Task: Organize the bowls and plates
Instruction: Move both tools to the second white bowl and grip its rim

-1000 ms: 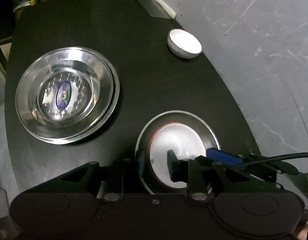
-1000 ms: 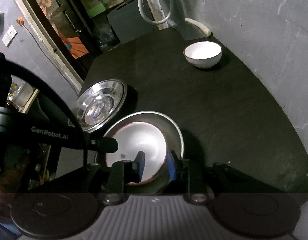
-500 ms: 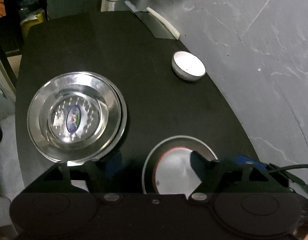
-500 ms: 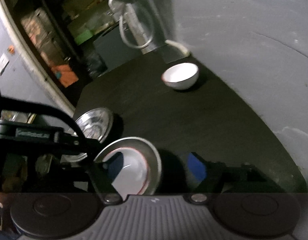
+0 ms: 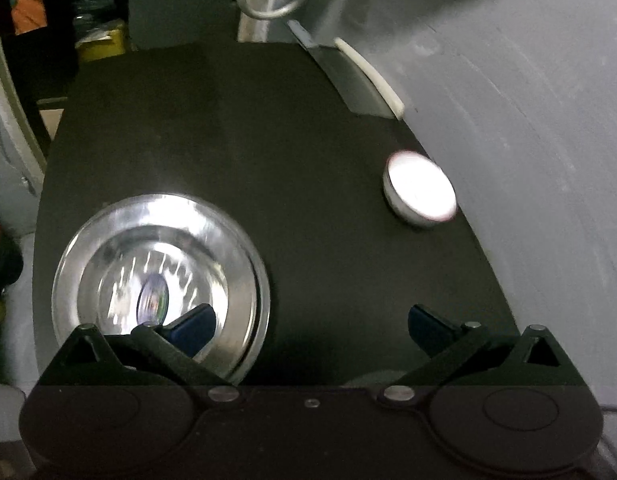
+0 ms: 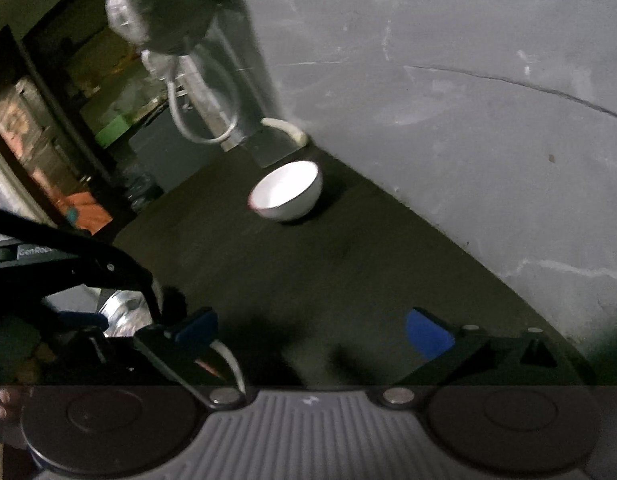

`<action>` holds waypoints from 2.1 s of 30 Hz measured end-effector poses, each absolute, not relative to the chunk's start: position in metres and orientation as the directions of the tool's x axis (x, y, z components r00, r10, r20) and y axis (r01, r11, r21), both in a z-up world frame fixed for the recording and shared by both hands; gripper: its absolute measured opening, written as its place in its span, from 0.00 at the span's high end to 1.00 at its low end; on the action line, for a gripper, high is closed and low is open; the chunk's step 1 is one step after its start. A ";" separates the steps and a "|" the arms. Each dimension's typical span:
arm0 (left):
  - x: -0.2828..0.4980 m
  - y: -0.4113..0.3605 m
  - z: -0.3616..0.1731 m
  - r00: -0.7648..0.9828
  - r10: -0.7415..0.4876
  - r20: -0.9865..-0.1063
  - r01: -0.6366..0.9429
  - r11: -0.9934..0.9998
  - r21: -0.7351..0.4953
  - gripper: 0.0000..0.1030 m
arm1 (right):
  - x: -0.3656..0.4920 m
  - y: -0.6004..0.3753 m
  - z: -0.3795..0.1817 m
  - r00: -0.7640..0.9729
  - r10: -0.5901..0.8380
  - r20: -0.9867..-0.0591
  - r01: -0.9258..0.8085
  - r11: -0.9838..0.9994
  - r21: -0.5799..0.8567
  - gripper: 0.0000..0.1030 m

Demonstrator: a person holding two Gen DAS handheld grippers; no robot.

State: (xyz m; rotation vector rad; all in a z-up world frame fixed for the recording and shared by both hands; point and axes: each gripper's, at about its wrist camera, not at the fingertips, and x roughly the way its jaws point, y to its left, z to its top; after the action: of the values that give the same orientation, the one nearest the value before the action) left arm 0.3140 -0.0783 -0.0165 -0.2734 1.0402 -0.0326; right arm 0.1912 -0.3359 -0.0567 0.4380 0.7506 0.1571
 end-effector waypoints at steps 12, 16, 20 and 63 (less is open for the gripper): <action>0.416 -0.112 -0.034 0.534 -0.182 -0.825 -0.058 0.966 -0.251 0.01 | 0.284 -0.334 -0.066 0.739 0.178 -0.650 0.144 0.901 0.410 0.00; 0.447 -0.115 -0.046 0.521 -0.212 -0.827 -0.035 0.963 -0.268 0.01 | 0.310 -0.334 -0.070 0.744 0.173 -0.645 0.152 0.897 0.416 0.03; 0.466 -0.115 -0.055 0.505 -0.209 -0.837 -0.039 0.964 -0.264 0.01 | 0.325 -0.328 -0.075 0.730 0.190 -0.657 0.147 0.895 0.421 0.06; 0.412 -0.135 -0.056 0.462 -0.321 -0.826 0.058 0.941 -0.333 0.88 | 0.313 -0.319 -0.072 0.679 0.384 -0.626 0.002 0.851 0.525 0.76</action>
State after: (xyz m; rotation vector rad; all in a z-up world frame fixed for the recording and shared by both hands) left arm 0.4119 -0.1347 -0.0561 -0.2744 1.0681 -0.2367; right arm 0.3128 -0.3191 -0.0721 0.5217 0.8038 0.2258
